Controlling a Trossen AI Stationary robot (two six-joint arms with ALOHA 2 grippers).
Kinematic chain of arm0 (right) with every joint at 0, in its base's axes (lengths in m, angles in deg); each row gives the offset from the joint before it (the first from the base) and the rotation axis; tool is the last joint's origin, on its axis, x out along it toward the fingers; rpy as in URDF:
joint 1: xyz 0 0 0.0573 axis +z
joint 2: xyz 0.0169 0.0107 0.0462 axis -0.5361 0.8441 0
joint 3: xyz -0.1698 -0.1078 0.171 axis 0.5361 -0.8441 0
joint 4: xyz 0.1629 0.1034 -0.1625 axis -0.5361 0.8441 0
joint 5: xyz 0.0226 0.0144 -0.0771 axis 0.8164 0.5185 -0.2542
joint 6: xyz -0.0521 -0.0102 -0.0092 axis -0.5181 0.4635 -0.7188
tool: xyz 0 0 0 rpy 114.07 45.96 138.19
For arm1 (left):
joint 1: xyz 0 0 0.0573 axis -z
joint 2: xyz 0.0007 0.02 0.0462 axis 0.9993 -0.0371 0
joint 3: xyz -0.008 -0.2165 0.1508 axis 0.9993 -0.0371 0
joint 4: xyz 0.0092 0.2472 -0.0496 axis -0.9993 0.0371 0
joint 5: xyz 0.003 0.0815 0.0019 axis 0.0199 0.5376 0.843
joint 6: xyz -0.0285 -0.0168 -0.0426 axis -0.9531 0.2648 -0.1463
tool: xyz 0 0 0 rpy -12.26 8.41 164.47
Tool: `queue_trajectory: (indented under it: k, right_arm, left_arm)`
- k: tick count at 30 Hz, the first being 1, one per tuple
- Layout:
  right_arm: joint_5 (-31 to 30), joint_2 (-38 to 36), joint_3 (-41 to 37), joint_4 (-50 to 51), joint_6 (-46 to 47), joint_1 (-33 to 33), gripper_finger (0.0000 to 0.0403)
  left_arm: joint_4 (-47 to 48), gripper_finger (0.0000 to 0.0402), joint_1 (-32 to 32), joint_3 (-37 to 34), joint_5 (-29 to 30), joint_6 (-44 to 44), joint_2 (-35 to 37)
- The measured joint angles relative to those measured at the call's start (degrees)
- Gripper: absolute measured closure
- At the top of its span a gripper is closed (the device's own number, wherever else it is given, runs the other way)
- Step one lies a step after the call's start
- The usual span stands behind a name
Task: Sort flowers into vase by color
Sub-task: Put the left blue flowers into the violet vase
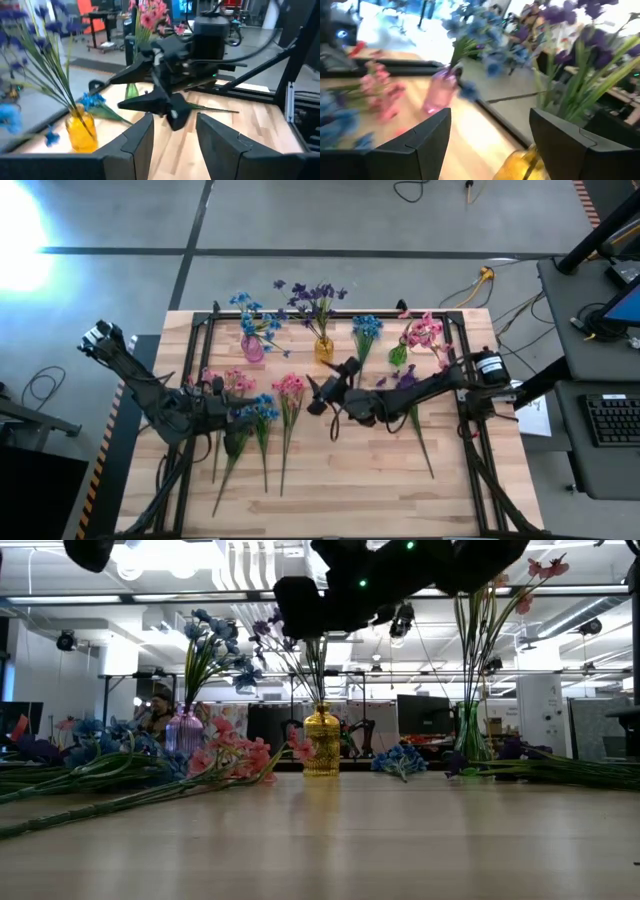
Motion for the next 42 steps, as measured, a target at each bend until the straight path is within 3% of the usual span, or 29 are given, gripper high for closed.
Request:
queue_trajectory:
  k: [12, 17, 25, 29, 37, 42]
  right_arm:
    - [3.5, -3.2, 8.8, 33.3, 17.1, 6.8, 0.0148]
    - [3.5, -3.3, 12.4, 45.2, 21.4, 9.7, 0.0145]
    - [3.4, -3.4, 18.2, 63.9, 29.1, 15.0, 0.0154]
    - [3.5, -3.6, 21.3, 74.6, 34.5, 17.7, 0.0152]
    - [6.2, -4.6, 25.4, 88.2, 40.9, 22.1, 0.0151]
    - [7.0, -5.5, 25.6, 90.2, 41.3, 23.8, 0.0156]
  left_arm:
    - [0.7, 0.0267, -0.3, 2.2, -1.9, -16.8, -7.9]
    - [8.4, 0.0267, -0.3, 6.9, -5.4, -26.4, -12.3]
    - [31.2, 0.0267, 0.1, 15.9, -12.7, -48.1, -22.2]
    - [38.7, 0.0267, 0.2, 18.7, -20.2, -60.0, -27.7]
    - [41.5, 0.0267, 0.3, 19.8, -31.3, -78.0, -38.4]
    - [42.1, 0.0267, 0.1, 21.7, -32.2, -83.5, -43.1]
